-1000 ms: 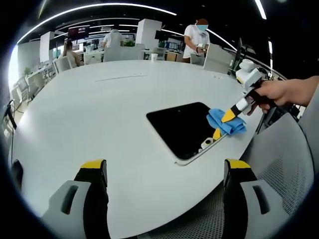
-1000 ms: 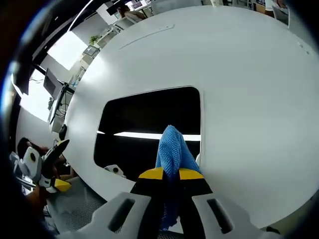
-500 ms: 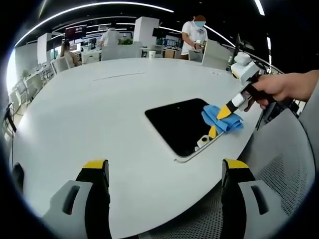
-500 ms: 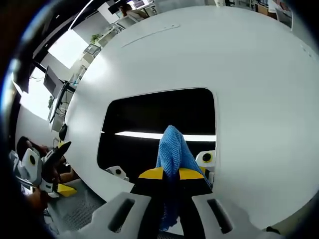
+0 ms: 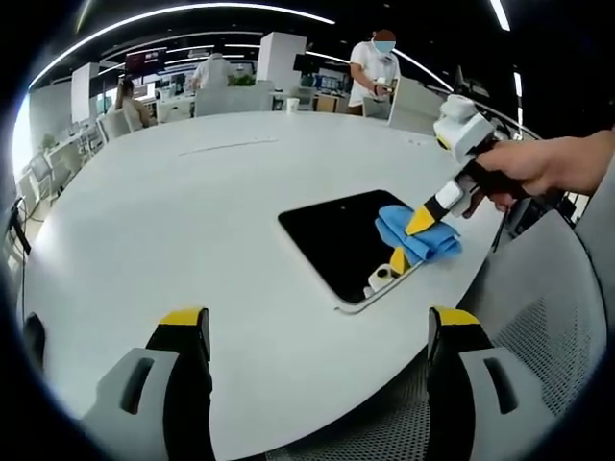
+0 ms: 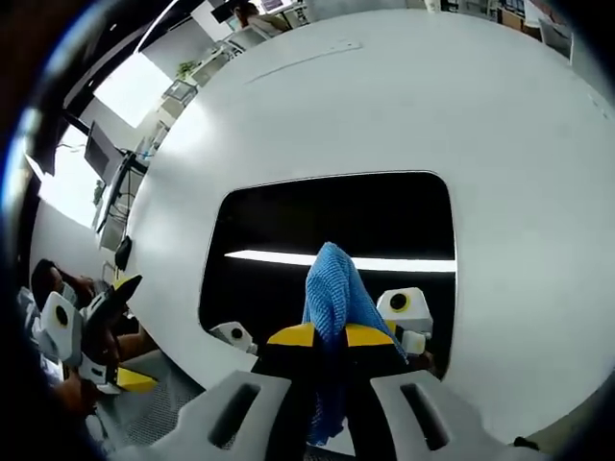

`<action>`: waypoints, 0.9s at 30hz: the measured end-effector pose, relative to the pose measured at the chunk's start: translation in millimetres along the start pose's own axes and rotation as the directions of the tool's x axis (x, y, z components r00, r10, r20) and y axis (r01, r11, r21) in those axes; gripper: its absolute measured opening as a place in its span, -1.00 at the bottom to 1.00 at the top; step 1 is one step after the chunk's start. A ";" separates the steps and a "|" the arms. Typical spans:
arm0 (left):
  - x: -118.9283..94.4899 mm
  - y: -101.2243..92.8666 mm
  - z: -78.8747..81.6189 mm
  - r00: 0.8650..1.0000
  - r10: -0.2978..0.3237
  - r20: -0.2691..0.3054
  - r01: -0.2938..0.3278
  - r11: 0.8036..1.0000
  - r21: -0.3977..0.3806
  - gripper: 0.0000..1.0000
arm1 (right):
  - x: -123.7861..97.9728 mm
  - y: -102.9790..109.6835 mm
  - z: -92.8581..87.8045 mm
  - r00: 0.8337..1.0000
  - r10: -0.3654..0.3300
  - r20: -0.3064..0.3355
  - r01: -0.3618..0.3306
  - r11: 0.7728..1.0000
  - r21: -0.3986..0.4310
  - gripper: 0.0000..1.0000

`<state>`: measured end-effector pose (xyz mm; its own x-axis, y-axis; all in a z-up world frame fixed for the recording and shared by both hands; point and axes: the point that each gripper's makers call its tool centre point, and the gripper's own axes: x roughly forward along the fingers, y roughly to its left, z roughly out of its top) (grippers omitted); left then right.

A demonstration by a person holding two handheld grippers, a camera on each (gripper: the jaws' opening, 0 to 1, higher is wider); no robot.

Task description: Wipe the mirror surface with the cleaning cloth until all visible marks leave the cleaned area.

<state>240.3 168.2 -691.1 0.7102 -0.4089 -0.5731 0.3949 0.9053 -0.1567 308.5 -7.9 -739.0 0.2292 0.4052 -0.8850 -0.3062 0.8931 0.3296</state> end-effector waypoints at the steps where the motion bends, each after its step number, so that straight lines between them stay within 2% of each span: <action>1: 0.0 0.2 0.0 1.000 0.000 0.000 0.000 1.000 0.000 0.85 | 0.6 1.8 0.2 1.000 0.001 -0.001 -0.001 1.000 -0.002 -0.93; 6: 0.4 0.6 -0.4 1.000 0.002 -0.003 -0.002 1.000 0.002 0.85 | 6.5 12.7 3.4 1.000 0.010 -0.007 -0.009 1.000 0.010 -0.94; 13: 0.1 0.9 -0.1 1.000 0.003 -0.002 -0.003 1.000 0.002 0.85 | 12.9 28.5 4.4 1.000 0.011 -0.014 -0.012 0.999 -0.041 -0.94; 27: 2.7 3.6 -1.6 1.000 0.001 0.001 -0.001 1.000 0.001 0.85 | 23.8 57.8 5.9 0.999 0.028 -0.025 -0.030 0.997 -0.076 -0.94</action>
<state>242.8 170.6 -694.5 0.7110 -0.4079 -0.5728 0.3943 0.9057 -0.1555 301.7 54.5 -739.1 0.1974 0.4252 -0.8833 -0.3822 0.8631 0.3301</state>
